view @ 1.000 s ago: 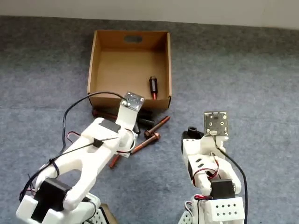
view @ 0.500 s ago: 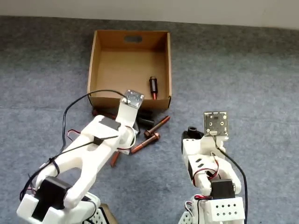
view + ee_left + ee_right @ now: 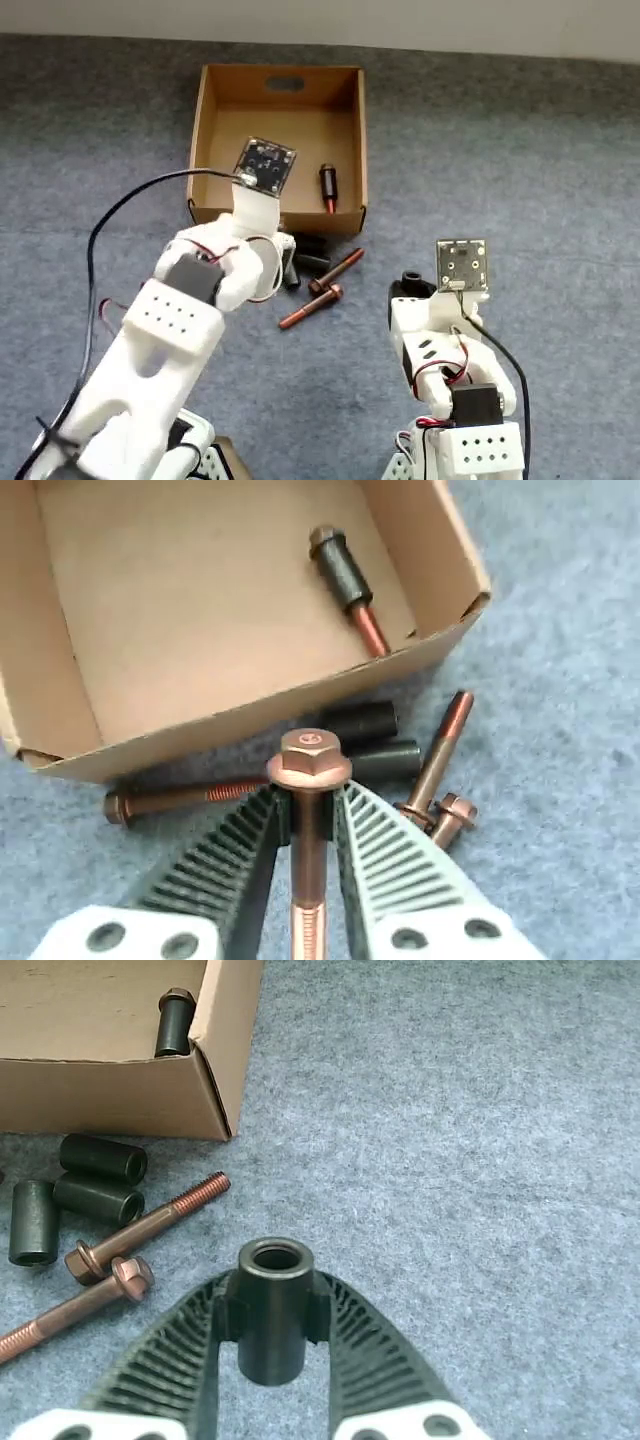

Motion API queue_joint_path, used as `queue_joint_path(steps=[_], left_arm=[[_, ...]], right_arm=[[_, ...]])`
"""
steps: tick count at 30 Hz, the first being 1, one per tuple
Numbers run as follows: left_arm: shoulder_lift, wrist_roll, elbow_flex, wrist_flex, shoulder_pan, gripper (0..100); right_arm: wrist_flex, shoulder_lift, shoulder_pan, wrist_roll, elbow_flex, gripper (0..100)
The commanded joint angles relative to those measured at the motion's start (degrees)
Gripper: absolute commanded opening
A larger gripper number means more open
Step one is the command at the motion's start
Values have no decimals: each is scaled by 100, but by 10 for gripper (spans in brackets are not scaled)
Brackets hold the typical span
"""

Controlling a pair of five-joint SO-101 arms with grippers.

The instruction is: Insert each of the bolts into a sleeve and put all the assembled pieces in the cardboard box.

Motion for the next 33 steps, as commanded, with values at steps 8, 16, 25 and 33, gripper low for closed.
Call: queue_joint_path(steps=[8,16,25,33], left_arm=[[-2642,1187,1754,-1565,119,8],[-3635,1433,2501,-3543,127,8],[-3618,1451,2527,-4475,251,8],[-3618,1442,2554,-4536,1112,9]], right_arm=[[-567,-75,-277,-53,-207,5],[-1991,-22,-1385,-35,-400,5],[-4040,-22,-1516,-62,576,5],[-4549,-66,-1490,-35,1130,5]])
